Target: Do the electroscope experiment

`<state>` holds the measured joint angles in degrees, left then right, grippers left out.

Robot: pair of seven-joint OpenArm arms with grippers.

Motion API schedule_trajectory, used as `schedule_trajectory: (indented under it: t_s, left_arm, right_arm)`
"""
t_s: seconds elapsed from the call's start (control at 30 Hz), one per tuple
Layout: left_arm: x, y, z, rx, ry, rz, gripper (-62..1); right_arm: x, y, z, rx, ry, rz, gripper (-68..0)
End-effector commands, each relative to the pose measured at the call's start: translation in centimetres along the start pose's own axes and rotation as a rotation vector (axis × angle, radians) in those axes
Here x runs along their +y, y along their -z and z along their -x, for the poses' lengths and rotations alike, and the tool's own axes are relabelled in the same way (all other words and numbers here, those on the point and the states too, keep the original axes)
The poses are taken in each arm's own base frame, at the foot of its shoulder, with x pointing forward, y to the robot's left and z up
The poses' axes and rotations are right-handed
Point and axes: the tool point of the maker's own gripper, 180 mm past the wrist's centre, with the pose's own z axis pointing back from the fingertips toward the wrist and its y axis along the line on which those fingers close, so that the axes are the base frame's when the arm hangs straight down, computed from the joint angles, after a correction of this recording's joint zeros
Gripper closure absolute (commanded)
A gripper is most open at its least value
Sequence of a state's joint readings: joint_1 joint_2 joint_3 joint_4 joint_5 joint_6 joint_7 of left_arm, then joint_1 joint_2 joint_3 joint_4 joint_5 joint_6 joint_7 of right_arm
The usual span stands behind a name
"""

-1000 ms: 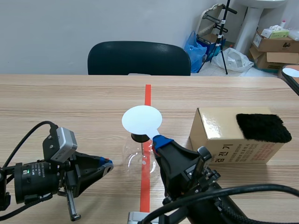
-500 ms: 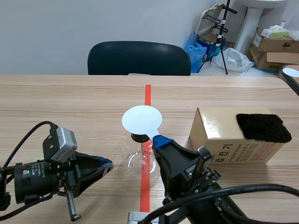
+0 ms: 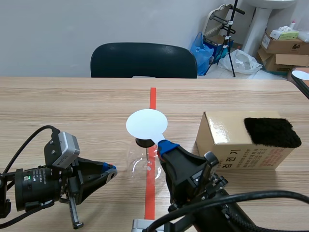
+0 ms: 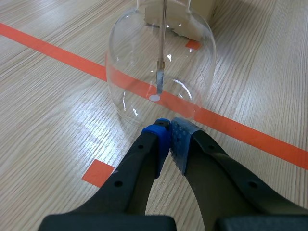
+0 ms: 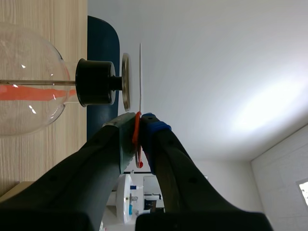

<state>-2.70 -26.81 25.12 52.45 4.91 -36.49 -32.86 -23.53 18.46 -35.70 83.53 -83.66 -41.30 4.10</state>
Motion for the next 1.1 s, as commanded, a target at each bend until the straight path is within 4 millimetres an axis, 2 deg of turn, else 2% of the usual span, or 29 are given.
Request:
schedule_trajectory:
  t_s: [0.0, 0.23, 0.7, 1.07]
  left_arm:
    - [0.0, 0.4, -1.2, -0.045, 0.001, 0.0, -1.7]
    - [0.0, 0.4, -1.2, -0.045, 0.001, 0.0, -1.7]
    - [0.0, 0.4, -1.2, -0.045, 0.001, 0.0, -1.7]
    - [0.0, 0.4, -1.2, -0.045, 0.001, 0.0, -1.7]
  right_arm:
    - [-0.8, 0.3, 0.6, 0.014, -0.012, 0.03, -1.1]
    - [-0.8, 0.2, 2.0, 0.095, -0.011, 0.031, -1.1]
    - [-0.8, -0.9, 7.0, 0.377, -0.006, 0.032, -1.1]
    - [-0.8, -1.4, 8.1, 0.443, -0.006, 0.032, -1.1]
